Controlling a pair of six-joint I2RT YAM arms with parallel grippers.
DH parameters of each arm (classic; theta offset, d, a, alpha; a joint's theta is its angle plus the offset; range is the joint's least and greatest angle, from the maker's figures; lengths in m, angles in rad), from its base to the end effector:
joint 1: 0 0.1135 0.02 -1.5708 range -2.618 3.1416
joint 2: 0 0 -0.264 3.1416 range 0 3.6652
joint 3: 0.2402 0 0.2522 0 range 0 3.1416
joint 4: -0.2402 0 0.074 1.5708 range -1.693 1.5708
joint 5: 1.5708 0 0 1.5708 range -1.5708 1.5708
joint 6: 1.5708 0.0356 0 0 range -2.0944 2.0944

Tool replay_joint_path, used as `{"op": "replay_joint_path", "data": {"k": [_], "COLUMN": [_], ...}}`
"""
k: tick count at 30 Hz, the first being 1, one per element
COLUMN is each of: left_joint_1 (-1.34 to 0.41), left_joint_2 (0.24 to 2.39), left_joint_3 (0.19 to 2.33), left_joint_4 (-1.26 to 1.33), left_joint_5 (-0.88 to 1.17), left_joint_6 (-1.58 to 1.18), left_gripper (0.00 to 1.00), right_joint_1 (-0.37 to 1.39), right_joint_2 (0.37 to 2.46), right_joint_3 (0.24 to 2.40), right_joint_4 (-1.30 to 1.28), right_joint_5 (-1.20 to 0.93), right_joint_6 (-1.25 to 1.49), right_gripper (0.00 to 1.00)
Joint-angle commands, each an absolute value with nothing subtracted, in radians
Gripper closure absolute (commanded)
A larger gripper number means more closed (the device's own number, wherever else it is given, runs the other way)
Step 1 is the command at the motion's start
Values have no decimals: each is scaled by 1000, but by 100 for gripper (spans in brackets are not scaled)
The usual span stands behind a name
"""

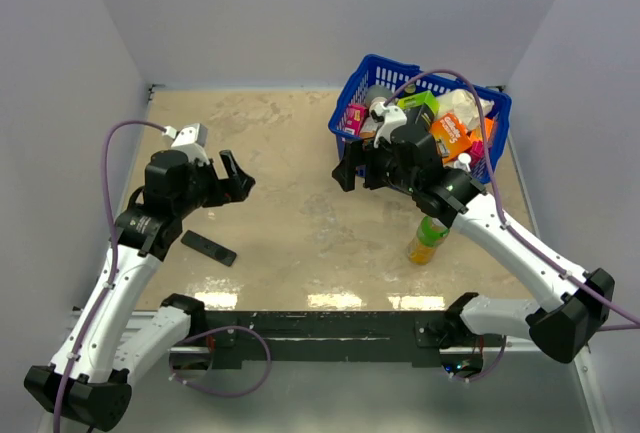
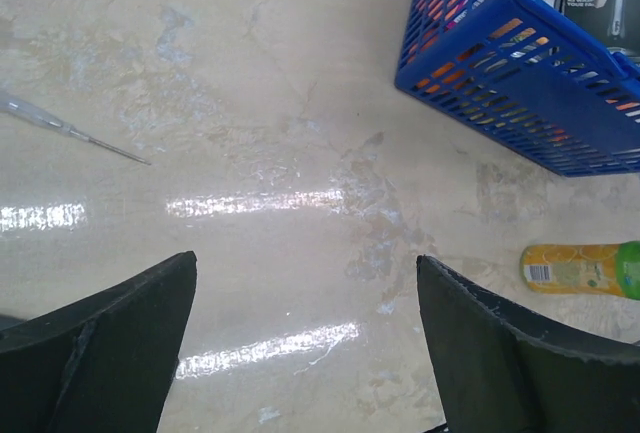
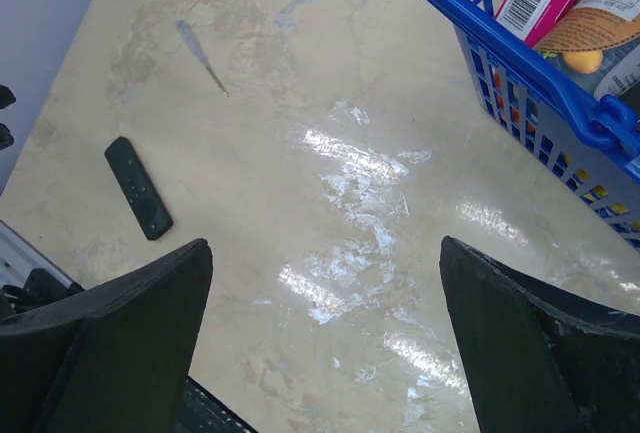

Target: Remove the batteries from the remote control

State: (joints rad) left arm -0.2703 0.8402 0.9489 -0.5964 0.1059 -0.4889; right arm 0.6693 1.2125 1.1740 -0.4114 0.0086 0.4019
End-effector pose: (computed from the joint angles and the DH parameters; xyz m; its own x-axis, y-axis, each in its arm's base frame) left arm 0.1700 -0.0510 0.3451 -0.5656 -0.3279 -0.7567 0.1018 0.8828 -0.4586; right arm 0.2145 0.1693 0.3636 -0.5542 0.0603 -0.8302 -0.4320 0.8317 0.3488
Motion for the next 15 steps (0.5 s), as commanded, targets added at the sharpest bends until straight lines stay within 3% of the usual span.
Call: {"op": "replay_joint_path", "data": {"k": [1, 15], "left_joint_1": [-264, -229], "left_joint_2": [834, 903], "left_joint_3": [989, 996], "left_joint_4": [-638, -817], "left_joint_5": [35, -305], "left_joint_6": [-528, -730], "left_gripper": [5, 1], "right_joint_1": [670, 670], "right_joint_2": [1183, 1131], "right_joint_3": [1186, 1134], "right_joint_4": [-391, -413], "right_joint_5": [5, 35], "right_joint_6": [420, 422], "right_gripper": [2, 1]}}
